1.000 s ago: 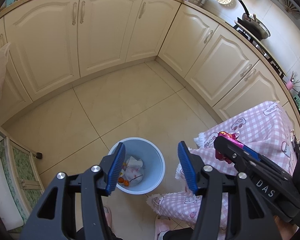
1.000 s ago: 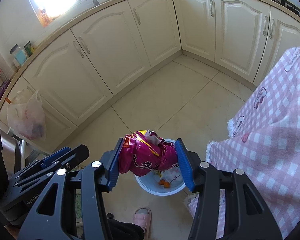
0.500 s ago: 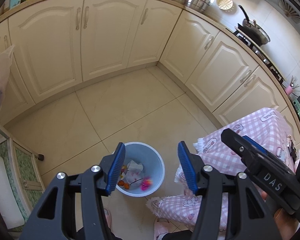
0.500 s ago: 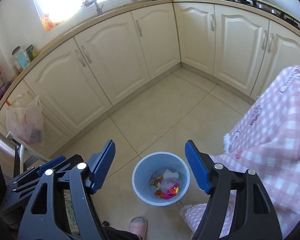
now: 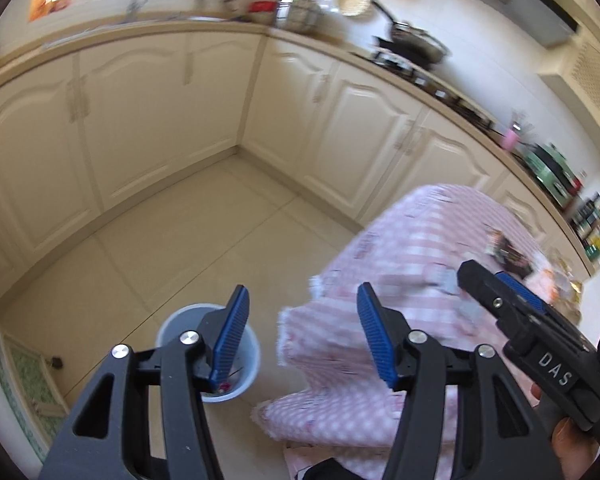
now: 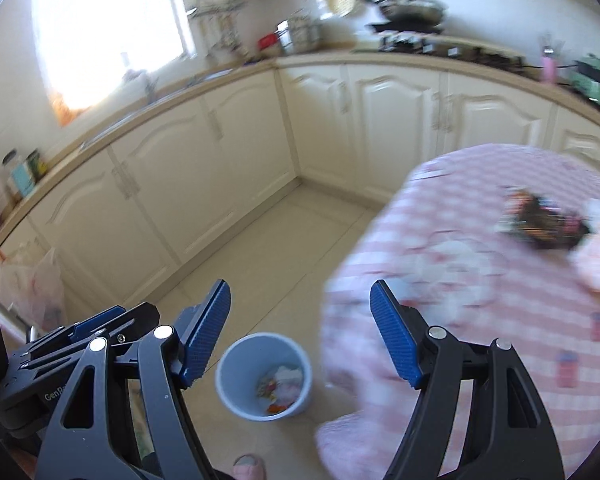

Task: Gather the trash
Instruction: 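Move both open tools back over the table, then grasp the white-orange plastic bag with the left gripper while the right grasps the gold snack bag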

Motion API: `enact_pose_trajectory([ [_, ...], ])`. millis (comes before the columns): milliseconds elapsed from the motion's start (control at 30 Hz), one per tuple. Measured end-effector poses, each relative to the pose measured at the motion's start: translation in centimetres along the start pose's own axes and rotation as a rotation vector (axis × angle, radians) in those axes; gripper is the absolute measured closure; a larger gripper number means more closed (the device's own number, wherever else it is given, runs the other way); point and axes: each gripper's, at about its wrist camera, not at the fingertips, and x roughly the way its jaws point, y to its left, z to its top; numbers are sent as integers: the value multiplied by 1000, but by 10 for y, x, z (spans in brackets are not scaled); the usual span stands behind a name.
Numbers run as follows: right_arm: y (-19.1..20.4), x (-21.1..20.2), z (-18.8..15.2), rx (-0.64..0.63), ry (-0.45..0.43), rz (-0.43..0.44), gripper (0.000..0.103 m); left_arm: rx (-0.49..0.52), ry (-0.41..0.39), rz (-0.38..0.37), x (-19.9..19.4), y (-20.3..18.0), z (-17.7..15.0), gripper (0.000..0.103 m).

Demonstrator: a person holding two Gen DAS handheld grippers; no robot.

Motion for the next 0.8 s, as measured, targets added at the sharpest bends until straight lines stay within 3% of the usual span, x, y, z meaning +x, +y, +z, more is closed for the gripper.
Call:
enact_pose_trajectory([
  [200,-86,-58,-4,110,-98,-141,33,127,10,-95,5,-93,-4,44],
  [500,-207,-123,-27,279,-176,-373,33,442,1,-212,23,-252,-26,43],
  [700,-263,-134,-45,393,-181,-410,31,558,6,-229,53,-323,-38,43],
  [800,-282,-130,-45,436,-179,-398,31,600,10,-189,71,-344,-42,43],
])
